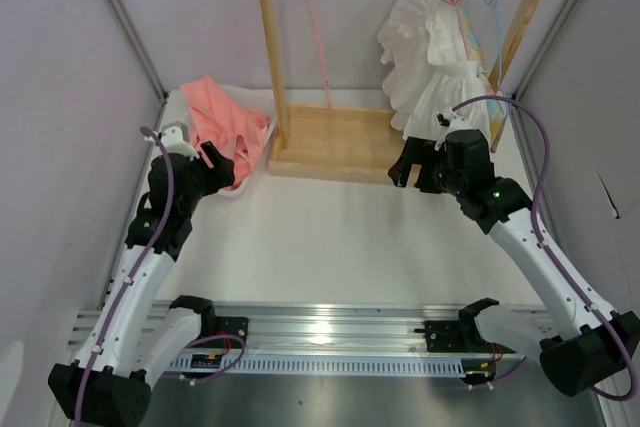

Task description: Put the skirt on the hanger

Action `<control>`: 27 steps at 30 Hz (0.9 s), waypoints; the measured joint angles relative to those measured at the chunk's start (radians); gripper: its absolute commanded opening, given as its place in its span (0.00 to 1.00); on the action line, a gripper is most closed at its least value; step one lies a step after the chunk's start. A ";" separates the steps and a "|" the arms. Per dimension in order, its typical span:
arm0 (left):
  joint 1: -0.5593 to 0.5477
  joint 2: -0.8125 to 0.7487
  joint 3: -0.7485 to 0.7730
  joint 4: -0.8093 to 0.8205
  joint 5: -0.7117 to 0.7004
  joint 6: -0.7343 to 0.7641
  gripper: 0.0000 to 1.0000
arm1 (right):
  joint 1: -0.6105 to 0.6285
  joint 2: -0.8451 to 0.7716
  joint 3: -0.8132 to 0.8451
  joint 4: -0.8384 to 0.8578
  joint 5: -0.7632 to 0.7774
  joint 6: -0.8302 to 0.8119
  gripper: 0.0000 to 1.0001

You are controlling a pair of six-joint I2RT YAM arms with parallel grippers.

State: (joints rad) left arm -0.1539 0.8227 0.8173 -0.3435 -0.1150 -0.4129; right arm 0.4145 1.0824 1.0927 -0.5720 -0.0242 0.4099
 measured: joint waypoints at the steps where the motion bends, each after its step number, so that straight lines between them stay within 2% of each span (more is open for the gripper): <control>1: 0.000 0.002 0.000 -0.003 0.003 0.004 0.74 | 0.000 0.000 0.000 0.004 0.000 0.002 0.99; 11: -0.002 0.109 -0.012 0.056 -0.013 -0.011 0.70 | 0.000 -0.010 0.000 0.016 -0.002 0.009 0.99; 18: -0.027 0.365 -0.016 0.154 -0.074 -0.068 0.68 | 0.000 -0.009 -0.016 0.032 -0.028 0.025 0.99; 23: -0.035 0.498 0.021 0.163 -0.150 -0.082 0.67 | 0.000 -0.009 -0.025 0.032 -0.043 0.027 0.99; 26: -0.038 0.542 0.079 0.158 -0.226 -0.084 0.61 | 0.000 -0.009 -0.028 0.032 -0.053 0.027 0.99; 27: -0.038 0.550 0.100 0.153 -0.250 -0.084 0.55 | 0.000 -0.009 -0.028 0.032 -0.054 0.027 0.99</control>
State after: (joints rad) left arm -0.1917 1.3724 0.9173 -0.1905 -0.3653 -0.4965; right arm 0.4145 1.0733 1.0645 -0.5400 -0.0780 0.4366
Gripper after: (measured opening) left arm 0.622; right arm 0.993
